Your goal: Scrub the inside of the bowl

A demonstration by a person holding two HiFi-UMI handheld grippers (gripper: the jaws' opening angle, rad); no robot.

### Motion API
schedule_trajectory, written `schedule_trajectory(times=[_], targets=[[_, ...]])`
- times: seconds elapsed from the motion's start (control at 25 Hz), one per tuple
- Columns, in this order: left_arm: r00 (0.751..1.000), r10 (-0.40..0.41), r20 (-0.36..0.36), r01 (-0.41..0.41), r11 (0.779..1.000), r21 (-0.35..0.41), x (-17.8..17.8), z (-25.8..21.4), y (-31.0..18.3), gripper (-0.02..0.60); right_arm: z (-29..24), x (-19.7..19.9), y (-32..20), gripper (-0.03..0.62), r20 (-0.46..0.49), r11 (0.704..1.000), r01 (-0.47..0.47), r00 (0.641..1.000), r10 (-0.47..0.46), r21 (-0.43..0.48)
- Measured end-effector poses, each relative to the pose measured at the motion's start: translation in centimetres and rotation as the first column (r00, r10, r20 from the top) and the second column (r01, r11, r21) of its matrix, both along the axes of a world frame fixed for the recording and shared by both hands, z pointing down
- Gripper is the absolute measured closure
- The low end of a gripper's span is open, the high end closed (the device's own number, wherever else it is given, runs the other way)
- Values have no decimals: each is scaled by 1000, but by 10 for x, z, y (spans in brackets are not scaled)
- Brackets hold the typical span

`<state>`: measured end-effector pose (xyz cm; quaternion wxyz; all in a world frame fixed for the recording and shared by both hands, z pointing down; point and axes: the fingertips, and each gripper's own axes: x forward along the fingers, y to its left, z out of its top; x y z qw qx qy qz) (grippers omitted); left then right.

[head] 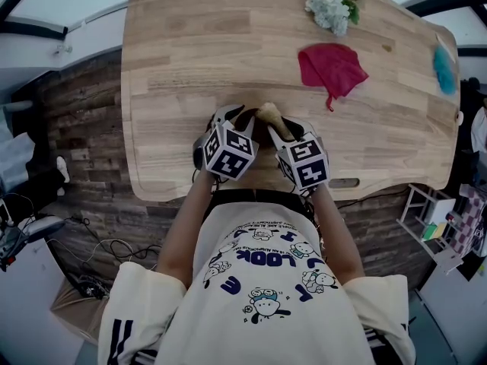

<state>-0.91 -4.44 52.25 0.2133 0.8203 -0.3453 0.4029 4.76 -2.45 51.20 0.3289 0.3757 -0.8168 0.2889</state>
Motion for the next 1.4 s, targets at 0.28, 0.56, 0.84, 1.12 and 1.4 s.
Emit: schedule_trajectory(times=[0.28, 0.56, 0.84, 1.12, 1.4], targets=[[1000, -14, -14, 14, 1000, -28, 2, 7, 2, 500, 3, 1, -1, 461, 4, 1000, 21, 1000, -21, -14], [985, -144, -99, 137, 988, -71, -1, 8, 0, 511, 4, 2, -5, 461, 4, 1000, -10, 1000, 10, -10], [952, -274, -136, 264, 961, -85, -7, 8, -5, 511, 5, 4, -8, 461, 15, 996, -82, 996, 83, -29], [907, -393, -153, 381, 919, -101, -13, 7, -5, 511, 6, 7, -5, 461, 15, 985, -167, 986, 168, -50], [836, -517, -185, 499, 856, -138, -18, 7, -4, 508, 6, 11, -1, 461, 45, 962, -264, 962, 268, -73]])
